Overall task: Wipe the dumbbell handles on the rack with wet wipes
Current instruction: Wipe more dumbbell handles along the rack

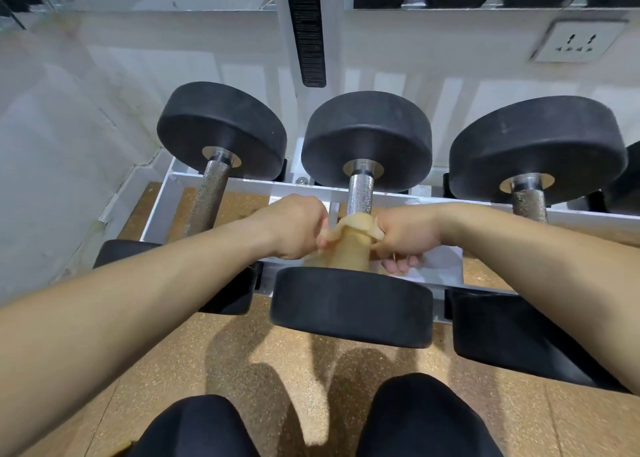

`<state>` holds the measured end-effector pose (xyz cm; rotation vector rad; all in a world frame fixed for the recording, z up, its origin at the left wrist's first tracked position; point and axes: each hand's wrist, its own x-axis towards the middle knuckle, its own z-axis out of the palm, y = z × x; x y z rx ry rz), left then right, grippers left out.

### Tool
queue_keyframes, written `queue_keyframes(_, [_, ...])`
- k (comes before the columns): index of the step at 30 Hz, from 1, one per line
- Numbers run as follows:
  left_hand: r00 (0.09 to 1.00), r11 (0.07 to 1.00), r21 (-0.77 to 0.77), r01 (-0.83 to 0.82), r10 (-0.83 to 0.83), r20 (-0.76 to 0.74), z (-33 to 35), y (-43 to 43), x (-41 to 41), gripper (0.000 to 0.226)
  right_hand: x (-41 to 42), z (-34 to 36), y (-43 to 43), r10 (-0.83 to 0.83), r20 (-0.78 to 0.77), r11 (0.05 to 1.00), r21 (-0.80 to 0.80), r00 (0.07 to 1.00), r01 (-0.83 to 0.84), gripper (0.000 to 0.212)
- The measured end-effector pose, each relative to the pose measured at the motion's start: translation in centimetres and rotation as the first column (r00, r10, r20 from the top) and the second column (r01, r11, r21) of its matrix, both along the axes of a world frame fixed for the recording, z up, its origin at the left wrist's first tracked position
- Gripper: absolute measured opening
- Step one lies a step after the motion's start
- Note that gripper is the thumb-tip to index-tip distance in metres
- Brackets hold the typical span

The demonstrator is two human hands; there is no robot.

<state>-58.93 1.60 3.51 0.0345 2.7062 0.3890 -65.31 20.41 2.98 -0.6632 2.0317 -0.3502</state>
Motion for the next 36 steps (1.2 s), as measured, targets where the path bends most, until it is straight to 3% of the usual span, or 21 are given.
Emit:
queue_keyframes(3, [0.997, 0.979, -0.2, -0.048, 0.036, -0.062, -0.5, 0.8, -0.7, 0.006, -0.5, 1.1, 0.2, 0.035, 0.029, 0.998, -0.052, 0.999, -0.034, 0.031])
queue_keyframes(5, [0.992, 0.975, -0.21, -0.075, 0.052, -0.111, -0.2, 1.1, -1.5, 0.007, -0.9, 1.7, 0.6, 0.042, 0.053, 0.998, -0.047, 0.998, -0.039, 0.037])
queue_keyframes(7, [0.98, 0.981, -0.159, -0.113, 0.084, -0.178, 0.0, 1.3, -2.3, 0.01, -1.4, 2.1, 1.0, 0.007, 0.069, 1.0, -0.028, 0.998, -0.005, 0.051])
queue_keyframes(12, [0.934, 0.966, 0.096, -0.24, 0.257, -0.248, 0.4, 1.1, -2.7, 0.022, -2.6, 2.8, 1.8, -0.133, 0.099, 0.99, -0.028, 0.986, 0.136, 0.051])
queue_keyframes(16, [0.94, 0.866, 0.405, -0.295, 0.338, -0.039, 0.9, 0.5, -2.7, 0.014, -2.9, 2.8, 2.5, -0.219, 0.018, 0.974, 0.057, 0.976, 0.218, 0.039])
queue_keyframes(18, [0.922, 0.743, 0.554, -0.376, 0.361, 0.143, 1.1, 0.9, -2.4, 0.012, -2.7, 2.1, 2.3, -0.18, -0.03, 0.973, 0.138, 0.983, 0.183, 0.034])
queue_keyframes(20, [0.91, 0.679, 0.611, -0.406, 0.361, 0.203, 1.1, 1.2, -2.2, 0.014, -2.2, 1.3, 1.6, -0.138, -0.054, 0.969, 0.198, 0.989, 0.146, 0.032])
queue_keyframes(24, [0.941, 0.777, 0.544, -0.316, 0.329, 0.077, 2.0, 0.7, -2.0, 0.009, -0.9, -0.7, -0.4, -0.093, -0.008, 0.963, 0.252, 0.996, 0.092, 0.03])
queue_keyframes(28, [0.976, 0.721, 0.659, -0.215, 0.14, 0.164, 2.8, 0.1, -1.5, 0.009, 0.4, -2.4, -1.0, -0.038, 0.001, 0.957, 0.288, 0.999, 0.036, 0.03])
queue_keyframes(32, [0.972, 0.812, 0.536, -0.232, 0.17, 0.164, 2.3, -0.6, -1.8, 0.02, -0.2, -1.4, -0.5, -0.055, 0.003, 0.984, 0.17, 0.998, 0.054, 0.027])
queue_keyframes(36, [0.973, 0.902, 0.366, -0.23, 0.206, 0.103, 1.6, -1.5, -2.1, 0.02, -1.5, 0.7, 0.5, -0.198, 0.057, 0.972, -0.116, 0.979, 0.203, 0.006])
